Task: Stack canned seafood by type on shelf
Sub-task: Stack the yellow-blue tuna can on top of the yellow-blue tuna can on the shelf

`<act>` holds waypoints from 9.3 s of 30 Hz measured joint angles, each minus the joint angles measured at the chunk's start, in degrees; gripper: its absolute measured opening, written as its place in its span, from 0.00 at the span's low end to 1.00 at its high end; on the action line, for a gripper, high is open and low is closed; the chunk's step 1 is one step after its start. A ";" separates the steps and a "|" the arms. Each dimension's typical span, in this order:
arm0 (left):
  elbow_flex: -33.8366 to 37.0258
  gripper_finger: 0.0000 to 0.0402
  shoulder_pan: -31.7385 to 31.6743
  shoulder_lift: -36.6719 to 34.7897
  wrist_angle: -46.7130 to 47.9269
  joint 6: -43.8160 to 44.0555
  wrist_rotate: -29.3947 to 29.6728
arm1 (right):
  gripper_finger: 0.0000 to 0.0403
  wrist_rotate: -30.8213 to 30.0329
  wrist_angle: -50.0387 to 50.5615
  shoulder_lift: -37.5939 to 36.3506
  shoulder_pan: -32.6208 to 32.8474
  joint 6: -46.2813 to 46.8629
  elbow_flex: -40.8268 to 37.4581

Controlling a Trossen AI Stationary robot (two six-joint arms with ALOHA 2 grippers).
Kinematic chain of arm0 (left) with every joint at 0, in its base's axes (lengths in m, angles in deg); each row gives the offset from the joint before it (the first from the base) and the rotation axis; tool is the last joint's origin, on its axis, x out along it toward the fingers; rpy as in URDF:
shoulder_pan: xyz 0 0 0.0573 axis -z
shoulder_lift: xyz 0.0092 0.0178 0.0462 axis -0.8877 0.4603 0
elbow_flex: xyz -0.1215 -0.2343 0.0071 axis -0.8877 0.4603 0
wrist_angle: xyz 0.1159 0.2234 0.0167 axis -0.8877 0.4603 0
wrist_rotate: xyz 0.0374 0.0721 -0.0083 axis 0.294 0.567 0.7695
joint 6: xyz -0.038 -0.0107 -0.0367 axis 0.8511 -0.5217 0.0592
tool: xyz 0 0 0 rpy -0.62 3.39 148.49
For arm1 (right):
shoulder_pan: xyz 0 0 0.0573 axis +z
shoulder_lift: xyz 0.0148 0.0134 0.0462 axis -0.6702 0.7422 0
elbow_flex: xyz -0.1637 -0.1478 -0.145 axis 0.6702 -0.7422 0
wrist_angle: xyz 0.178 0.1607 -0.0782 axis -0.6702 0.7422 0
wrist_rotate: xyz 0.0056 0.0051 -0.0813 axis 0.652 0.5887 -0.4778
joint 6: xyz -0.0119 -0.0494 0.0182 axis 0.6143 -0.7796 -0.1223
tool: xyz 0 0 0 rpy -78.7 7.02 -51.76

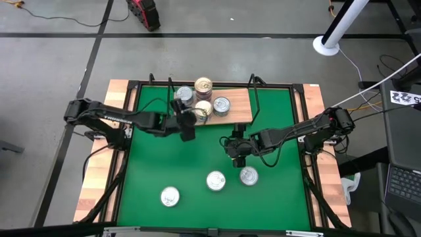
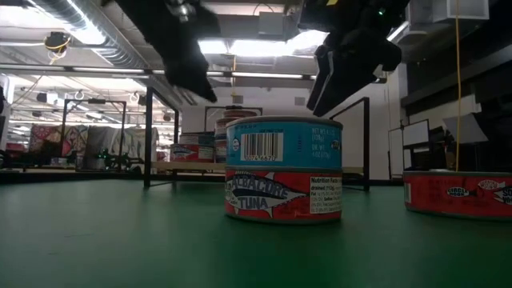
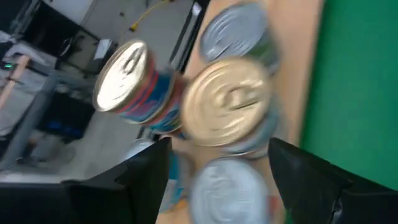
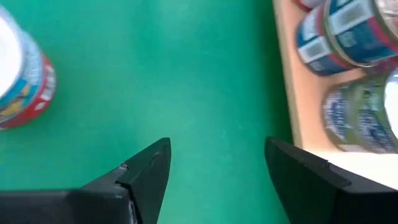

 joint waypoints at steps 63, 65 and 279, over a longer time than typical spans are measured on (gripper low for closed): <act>0.00 0.45 35.11 13.33 15.32 65.60 -39.24 | 0.64 12.11 -11.51 0.02 0.02 -0.32 0.02; 0.00 0.44 35.11 13.33 15.30 65.43 -39.29 | 0.64 12.11 -11.51 0.02 0.02 -0.32 0.02; -3.34 0.54 34.69 15.25 -21.57 -36.17 28.55 | 0.36 66.03 -36.32 5.46 -26.40 46.31 0.00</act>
